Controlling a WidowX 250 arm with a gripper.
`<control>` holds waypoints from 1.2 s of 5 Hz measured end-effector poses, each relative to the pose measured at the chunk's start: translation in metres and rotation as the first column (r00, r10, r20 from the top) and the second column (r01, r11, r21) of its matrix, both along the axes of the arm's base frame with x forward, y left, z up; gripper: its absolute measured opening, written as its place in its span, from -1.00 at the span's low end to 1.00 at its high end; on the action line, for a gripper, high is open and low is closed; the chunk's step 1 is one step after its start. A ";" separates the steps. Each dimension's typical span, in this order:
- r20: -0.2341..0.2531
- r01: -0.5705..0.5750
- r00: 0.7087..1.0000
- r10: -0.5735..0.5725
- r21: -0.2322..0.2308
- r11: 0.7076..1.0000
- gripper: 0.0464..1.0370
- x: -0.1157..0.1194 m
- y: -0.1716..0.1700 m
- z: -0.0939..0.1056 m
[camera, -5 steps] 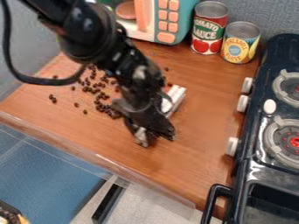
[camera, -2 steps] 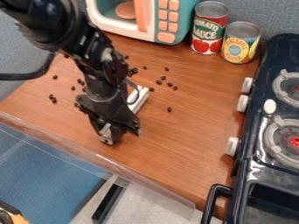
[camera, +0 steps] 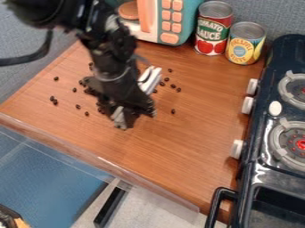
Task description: Sweep into pile
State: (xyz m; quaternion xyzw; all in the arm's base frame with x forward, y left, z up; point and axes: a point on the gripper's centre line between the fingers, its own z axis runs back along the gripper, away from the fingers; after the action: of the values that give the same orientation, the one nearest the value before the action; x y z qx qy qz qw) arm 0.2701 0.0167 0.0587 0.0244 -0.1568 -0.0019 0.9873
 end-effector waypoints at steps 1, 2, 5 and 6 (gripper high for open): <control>0.010 0.026 1.000 -0.026 -0.014 1.000 -0.33 0.012 -0.027 0.005; -0.032 0.059 0.998 -0.059 -0.007 0.998 -0.33 0.015 -0.051 -0.010; -0.037 0.067 0.997 -0.065 0.042 0.997 -0.33 0.009 -0.048 -0.047; -0.017 0.059 0.998 -0.058 0.054 0.997 -0.33 0.007 -0.040 -0.049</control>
State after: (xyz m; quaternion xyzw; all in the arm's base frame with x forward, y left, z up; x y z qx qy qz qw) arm 0.2770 -0.0230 0.0096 0.0465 -0.1496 -0.0352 0.9870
